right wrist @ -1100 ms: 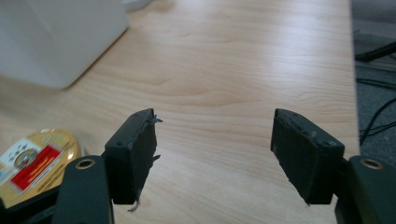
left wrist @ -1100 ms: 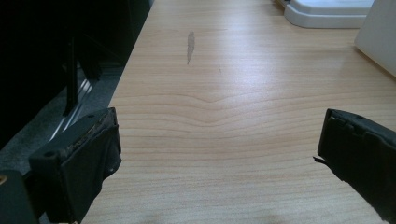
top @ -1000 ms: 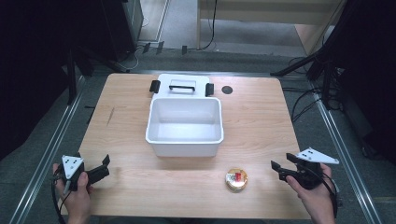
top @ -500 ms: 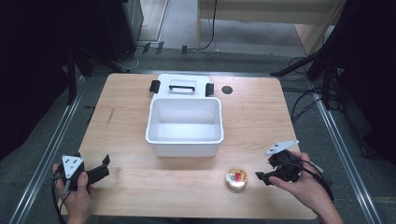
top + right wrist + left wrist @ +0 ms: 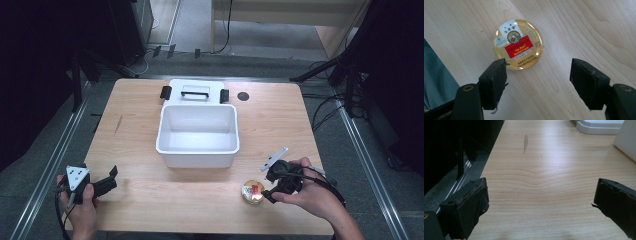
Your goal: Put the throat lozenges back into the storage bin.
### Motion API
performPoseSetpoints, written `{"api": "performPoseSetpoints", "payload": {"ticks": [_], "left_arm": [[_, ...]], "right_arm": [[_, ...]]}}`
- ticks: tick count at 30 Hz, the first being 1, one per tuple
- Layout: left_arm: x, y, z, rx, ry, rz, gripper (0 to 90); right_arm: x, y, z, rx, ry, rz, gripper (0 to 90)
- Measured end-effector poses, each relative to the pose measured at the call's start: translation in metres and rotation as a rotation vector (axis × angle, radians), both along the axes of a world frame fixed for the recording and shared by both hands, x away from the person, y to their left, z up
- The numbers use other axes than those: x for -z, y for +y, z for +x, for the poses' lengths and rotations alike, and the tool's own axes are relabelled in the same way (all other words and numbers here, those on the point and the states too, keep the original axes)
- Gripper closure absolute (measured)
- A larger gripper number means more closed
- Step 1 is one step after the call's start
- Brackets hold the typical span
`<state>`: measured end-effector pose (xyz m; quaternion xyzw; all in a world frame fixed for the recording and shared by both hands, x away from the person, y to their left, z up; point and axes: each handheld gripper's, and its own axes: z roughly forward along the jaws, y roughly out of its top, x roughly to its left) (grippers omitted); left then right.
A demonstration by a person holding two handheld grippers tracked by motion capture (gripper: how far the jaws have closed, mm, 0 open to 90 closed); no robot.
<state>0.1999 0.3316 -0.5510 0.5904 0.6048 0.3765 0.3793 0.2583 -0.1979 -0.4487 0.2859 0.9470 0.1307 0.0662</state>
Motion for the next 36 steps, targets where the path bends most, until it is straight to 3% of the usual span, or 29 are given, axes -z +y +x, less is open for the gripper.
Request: {"api": "performPoseSetpoints", "payload": {"ticks": [8,20,36], "left_arm": [[0.0,0.0,0.0,-0.001,0.0,-0.006,0.0],[0.0,0.001,0.001,0.0,0.006,-0.01,0.0],[0.0,0.002,0.002,0.0,0.012,-0.019,0.0]], "right_arm": [[0.012,0.024,0.002,-0.079,0.048,-0.066,29.8],[0.025,0.043,0.008,-0.117,0.096,-0.124,23.9],[0.044,0.058,0.015,-0.093,0.135,-0.177,17.2]]}}
